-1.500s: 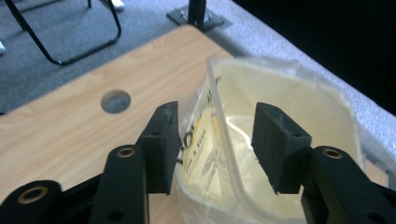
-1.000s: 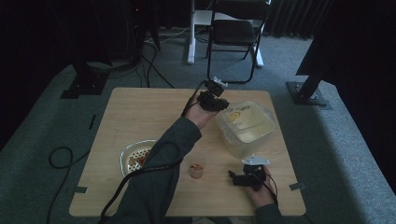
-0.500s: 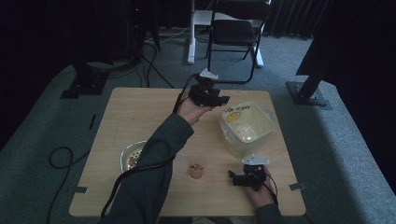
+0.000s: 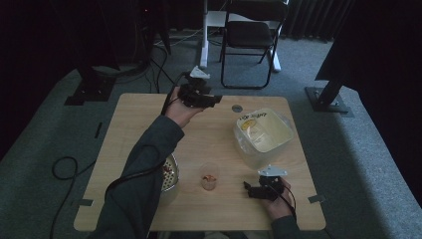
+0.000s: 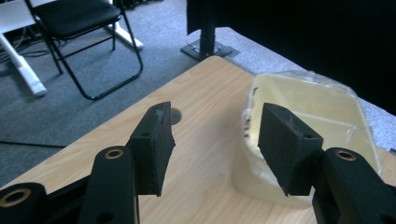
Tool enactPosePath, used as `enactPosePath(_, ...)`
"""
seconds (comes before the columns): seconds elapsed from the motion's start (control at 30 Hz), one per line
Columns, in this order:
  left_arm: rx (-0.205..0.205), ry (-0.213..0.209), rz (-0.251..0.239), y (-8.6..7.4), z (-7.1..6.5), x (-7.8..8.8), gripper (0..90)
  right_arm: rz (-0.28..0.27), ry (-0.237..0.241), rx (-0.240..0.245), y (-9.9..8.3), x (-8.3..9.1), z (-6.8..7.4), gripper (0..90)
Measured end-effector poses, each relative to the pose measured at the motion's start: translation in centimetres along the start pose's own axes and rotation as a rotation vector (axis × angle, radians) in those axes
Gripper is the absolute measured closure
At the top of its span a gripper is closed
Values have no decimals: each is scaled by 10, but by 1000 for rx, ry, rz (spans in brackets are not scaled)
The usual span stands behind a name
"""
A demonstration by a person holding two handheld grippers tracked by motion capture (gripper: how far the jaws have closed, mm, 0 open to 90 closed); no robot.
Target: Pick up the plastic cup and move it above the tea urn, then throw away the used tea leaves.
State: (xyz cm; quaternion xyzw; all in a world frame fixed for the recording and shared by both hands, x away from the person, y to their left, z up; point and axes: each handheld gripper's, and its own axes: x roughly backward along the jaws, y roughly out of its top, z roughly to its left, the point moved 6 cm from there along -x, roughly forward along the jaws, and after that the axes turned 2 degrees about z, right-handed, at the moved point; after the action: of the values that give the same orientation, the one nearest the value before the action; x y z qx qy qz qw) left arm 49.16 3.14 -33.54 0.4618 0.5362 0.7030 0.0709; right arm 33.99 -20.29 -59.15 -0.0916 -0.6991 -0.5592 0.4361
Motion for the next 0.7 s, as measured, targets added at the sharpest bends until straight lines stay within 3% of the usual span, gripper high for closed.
enactPosePath(0.13, 11, 62, 9, -12, 19, 15, 452, 0, -1, 1, 0, 0, 0, 143)
enactPosePath(0.27, 31, 95, 11, -26, 38, 30, 447, 4, 11, 15, 0, -1, 3, 132)
enactPosePath(0.37, 74, 119, -4, -42, 58, 48, 441, 48, 7, 12, 3, 2, 7, 206)
enactPosePath(0.43, 81, 126, -5, -45, 63, 52, 440, 37, 20, 23, 6, 3, 14, 205)
enactPosePath(0.47, 93, 135, -10, -51, 69, 57, 438, 24, 45, 36, 9, 4, 20, 198)
enactPosePath(0.53, 110, 148, -19, -58, 78, 64, 436, 15, 51, 52, 12, 5, 25, 190)
enactPosePath(0.6, 146, 169, -40, -70, 92, 78, 436, -14, 95, 112, 20, 8, 42, 176)
enactPosePath(0.7, 181, 176, -74, -77, 101, 90, 436, -18, 103, 168, 26, 8, 52, 164)
